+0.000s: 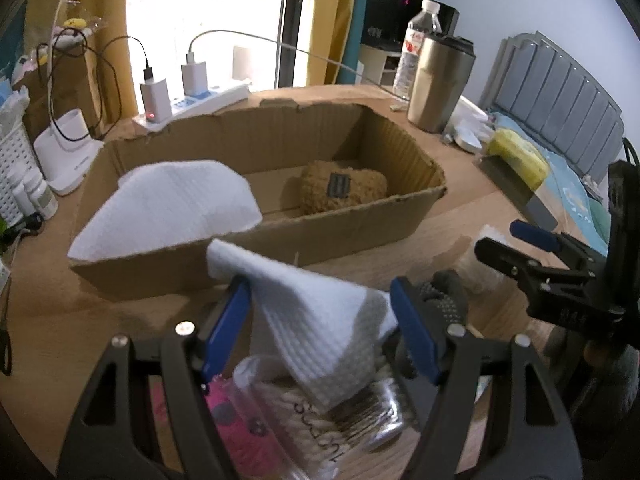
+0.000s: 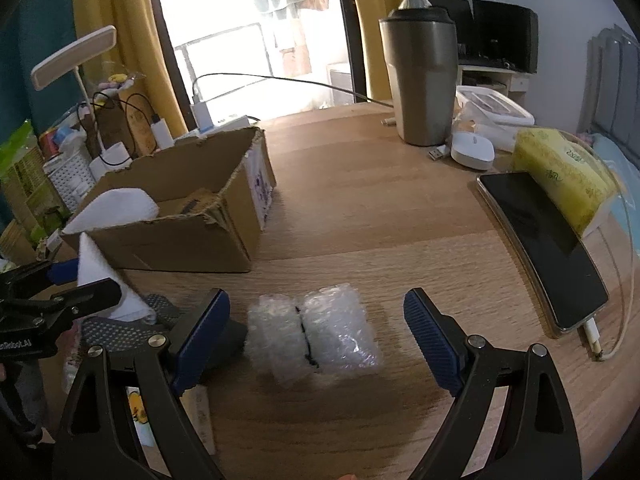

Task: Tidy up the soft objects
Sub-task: 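Grasp the bubble-wrapped bundle with the right gripper while the left grasps a white wipe, then carry the bubble-wrap bundle into the box with the right gripper while the left carries the wipe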

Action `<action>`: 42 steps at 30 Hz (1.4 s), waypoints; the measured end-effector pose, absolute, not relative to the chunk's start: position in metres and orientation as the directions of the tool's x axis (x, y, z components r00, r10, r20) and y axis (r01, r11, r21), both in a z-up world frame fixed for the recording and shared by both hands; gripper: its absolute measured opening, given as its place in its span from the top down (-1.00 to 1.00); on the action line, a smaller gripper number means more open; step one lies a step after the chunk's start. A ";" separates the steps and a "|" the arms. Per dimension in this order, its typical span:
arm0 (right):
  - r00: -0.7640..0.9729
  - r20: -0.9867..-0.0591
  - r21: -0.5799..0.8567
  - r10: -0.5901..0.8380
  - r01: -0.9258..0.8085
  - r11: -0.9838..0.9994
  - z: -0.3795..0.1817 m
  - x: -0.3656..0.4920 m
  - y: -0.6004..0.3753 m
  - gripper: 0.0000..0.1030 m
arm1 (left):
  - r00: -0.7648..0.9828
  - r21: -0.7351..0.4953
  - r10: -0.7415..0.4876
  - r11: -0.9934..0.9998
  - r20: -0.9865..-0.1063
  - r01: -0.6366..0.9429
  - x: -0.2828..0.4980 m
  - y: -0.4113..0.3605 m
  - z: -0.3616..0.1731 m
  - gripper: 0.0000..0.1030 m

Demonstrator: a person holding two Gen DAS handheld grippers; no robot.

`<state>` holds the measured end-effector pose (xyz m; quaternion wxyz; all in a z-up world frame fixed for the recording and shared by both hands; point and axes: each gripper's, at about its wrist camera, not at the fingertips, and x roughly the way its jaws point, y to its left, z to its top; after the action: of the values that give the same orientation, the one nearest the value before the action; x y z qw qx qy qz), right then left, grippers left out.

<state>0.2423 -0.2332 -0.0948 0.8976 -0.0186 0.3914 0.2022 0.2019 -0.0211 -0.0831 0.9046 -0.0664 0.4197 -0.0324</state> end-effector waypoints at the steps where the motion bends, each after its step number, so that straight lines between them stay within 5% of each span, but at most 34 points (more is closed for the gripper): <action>1: 0.605 -0.717 0.129 0.347 -0.374 0.919 -0.096 0.244 -0.234 -0.77 | 0.641 -0.150 -0.117 0.989 -0.759 0.003 0.203 -0.021 -0.084 -0.43; 7: 0.573 -0.738 0.145 0.356 -0.380 0.913 -0.101 0.249 -0.231 -0.76 | 0.632 -0.158 -0.126 0.987 -0.765 0.005 0.206 -0.020 -0.089 -0.39; 9: 0.570 -0.739 0.146 0.359 -0.384 0.912 -0.101 0.249 -0.230 -0.72 | 0.632 -0.163 -0.134 0.987 -0.763 0.013 0.205 -0.021 -0.090 -0.06; 13: 0.565 -0.746 0.135 0.352 -0.388 0.911 -0.102 0.249 -0.226 -0.29 | 0.621 -0.159 -0.146 0.987 -0.770 0.034 0.205 -0.024 -0.092 0.28; 18: 0.571 -0.745 0.119 0.344 -0.393 0.912 -0.101 0.247 -0.223 -0.24 | 0.638 -0.174 -0.177 0.982 -0.750 0.068 0.200 -0.026 -0.087 0.65; 42: 0.636 -0.670 0.056 0.382 -0.470 0.881 -0.053 0.220 -0.186 -0.23 | 0.793 -0.160 -0.178 0.982 -0.582 0.104 0.157 0.000 -0.034 0.72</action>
<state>0.2201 -0.1862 -0.0528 0.9024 -0.0620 0.3550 0.2363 0.1573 0.0005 -0.0337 0.9450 -0.0597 0.3128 -0.0746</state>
